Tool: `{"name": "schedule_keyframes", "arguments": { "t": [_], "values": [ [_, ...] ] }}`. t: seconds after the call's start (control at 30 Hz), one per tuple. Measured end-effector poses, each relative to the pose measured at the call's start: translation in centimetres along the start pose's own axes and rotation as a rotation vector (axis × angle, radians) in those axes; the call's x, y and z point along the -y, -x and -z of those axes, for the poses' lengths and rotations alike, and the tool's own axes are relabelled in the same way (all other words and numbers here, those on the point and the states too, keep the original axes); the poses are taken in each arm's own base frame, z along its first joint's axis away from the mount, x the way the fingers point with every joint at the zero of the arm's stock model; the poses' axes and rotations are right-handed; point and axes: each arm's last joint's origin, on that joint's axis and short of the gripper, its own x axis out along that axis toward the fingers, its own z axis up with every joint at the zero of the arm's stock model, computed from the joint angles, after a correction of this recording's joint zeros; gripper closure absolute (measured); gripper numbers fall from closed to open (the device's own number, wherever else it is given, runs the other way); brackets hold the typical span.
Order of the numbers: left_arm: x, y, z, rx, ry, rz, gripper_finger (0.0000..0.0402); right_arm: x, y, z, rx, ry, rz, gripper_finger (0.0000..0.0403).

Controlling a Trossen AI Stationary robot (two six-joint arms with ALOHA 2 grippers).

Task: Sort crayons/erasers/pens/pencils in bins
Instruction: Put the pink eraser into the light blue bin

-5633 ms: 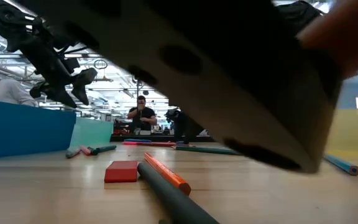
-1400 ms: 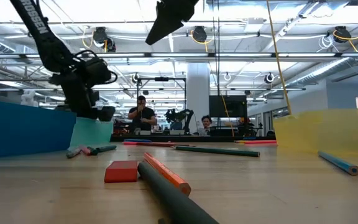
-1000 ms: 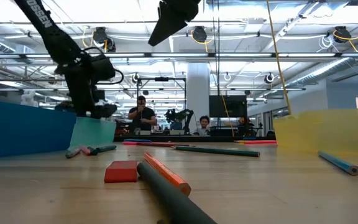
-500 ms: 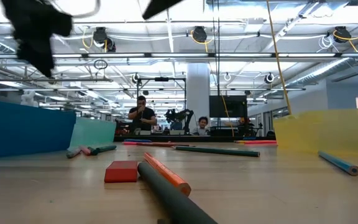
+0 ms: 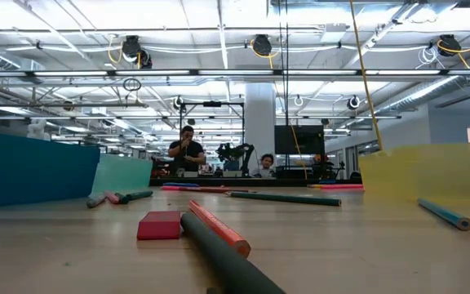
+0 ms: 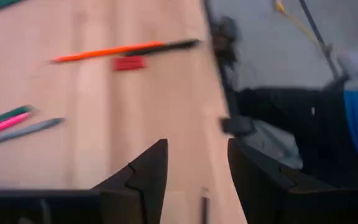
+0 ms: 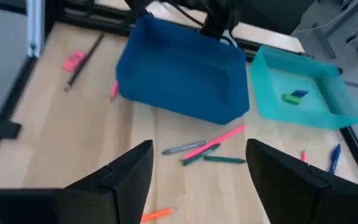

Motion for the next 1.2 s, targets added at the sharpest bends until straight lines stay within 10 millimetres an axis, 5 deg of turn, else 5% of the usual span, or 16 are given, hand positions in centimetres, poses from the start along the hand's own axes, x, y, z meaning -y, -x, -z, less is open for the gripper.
{"name": "schedule_keyframes", "arguments": {
  "t": [0.3, 0.47, 0.87, 1.03, 1.2],
  "values": [
    [11.5, -2.2, 1.3, -0.123, -0.289, 0.101, 0.0234, -2.8, 2.0, 0.1, 0.069, -0.086, 0.050, 0.0154],
    [14.8, -3.6, 4.6, -0.214, -0.282, 0.093, 0.0234, -2.9, 2.0, 0.2, 0.075, -0.128, 0.056, 0.0154],
    [14.3, -9.8, 9.9, -0.436, -0.219, -0.090, 0.0234, -3.9, -0.3, 3.2, 0.060, -0.125, 0.059, 0.0154],
    [11.9, -10.0, 9.7, -0.434, -0.199, -0.345, 0.0234, -3.9, -0.4, 3.3, 0.062, -0.127, 0.058, 0.0154],
    [10.7, -10.2, 9.9, -0.454, -0.215, -0.376, 0.0234, -3.9, -0.4, 3.3, 0.061, -0.125, 0.049, 0.0154]
  ]
}}
